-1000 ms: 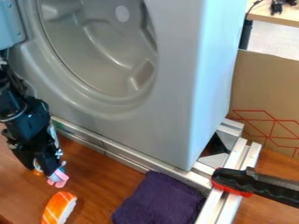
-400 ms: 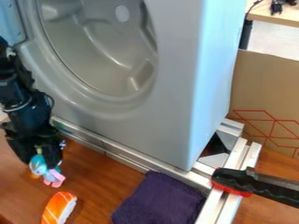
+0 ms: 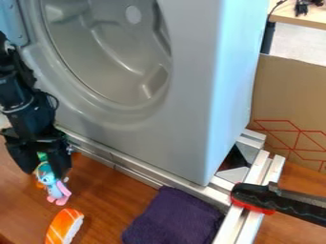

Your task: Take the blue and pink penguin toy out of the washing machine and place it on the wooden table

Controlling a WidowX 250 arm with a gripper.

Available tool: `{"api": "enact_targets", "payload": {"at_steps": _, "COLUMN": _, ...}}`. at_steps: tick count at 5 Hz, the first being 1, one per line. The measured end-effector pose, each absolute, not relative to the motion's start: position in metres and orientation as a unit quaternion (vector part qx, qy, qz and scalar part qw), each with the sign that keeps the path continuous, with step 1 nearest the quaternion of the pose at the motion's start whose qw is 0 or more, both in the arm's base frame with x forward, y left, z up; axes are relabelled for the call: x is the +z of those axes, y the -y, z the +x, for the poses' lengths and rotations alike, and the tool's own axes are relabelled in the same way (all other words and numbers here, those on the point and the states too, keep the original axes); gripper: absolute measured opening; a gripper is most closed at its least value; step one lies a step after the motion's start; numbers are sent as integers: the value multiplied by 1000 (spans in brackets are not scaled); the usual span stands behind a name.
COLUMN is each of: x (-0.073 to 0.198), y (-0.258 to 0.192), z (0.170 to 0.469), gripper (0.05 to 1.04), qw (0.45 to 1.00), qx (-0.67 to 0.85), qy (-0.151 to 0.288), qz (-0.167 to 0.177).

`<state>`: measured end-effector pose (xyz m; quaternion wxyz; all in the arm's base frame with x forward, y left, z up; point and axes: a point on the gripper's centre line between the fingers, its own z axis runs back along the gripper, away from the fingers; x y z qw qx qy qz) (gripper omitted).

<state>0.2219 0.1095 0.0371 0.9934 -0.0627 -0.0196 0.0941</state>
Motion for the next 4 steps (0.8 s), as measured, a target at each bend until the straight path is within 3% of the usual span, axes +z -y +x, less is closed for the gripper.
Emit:
{"api": "enact_targets", "payload": {"at_steps": 1, "x": 61, "y": -99, "z": 225, "gripper": 1001, "qw": 996, "qx": 66, "qy": 37, "qz": -36}}
{"api": "enact_targets", "payload": {"at_steps": 2, "x": 74, "y": -69, "z": 216, "gripper": 1001, "qw": 1000, "qx": 21, "qy": 17, "qz": -1}}
{"api": "enact_targets", "payload": {"at_steps": 3, "x": 77, "y": -56, "z": 206, "gripper": 1001, "qw": 1000, "qx": 5, "qy": 7, "qz": 13}}
{"api": "enact_targets", "payload": {"at_steps": 4, "x": 63, "y": -39, "z": 206, "gripper": 1001, "qw": 999, "qx": -30, "qy": 17, "qz": -41}}
